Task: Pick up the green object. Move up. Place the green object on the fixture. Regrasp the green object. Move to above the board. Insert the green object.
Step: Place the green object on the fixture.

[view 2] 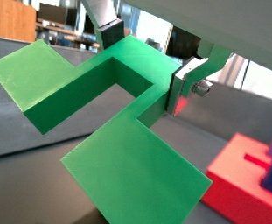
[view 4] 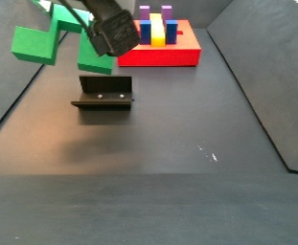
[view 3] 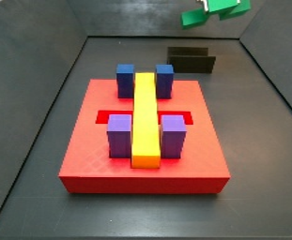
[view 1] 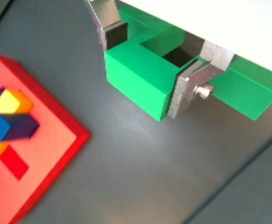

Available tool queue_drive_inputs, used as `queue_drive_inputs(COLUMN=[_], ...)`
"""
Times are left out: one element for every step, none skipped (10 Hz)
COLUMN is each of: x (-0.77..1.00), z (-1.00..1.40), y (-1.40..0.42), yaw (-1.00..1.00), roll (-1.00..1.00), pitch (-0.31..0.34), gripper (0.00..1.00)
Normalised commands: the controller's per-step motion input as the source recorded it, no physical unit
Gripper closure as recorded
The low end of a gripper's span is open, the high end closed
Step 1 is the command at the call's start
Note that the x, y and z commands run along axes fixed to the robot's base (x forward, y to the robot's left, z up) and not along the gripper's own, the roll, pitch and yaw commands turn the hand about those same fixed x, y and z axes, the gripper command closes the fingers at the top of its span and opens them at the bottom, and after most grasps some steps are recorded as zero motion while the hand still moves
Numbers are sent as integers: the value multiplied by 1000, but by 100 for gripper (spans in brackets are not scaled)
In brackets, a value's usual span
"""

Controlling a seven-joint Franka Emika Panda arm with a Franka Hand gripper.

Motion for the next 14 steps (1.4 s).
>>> queue_drive_inputs(x=[0,-37,0,40,120,140,94,0,-31,-91,-249,-314,-283,-246], z=[-223,-277,-183,-83,-71,-89,-217,-391,-360,-163,-140,-131,-191,-194], y=[-280,-374,-311,-209,-109,-94,0,0,66,100,129,117,54,37], yaw=[-129,-260,-289,-289,-317,-214,-49,0,0,0,0,0,0,0], roll=[23,-11,0,0,49,40,0,-43,-143,0,0,37,0,-3], pitch=[337,480,643,720,791,697,297,74,20,-63,-51,-29,-100,-143], gripper=[100,100,100,100,100,100,100,100,100,100,100,100,100,100])
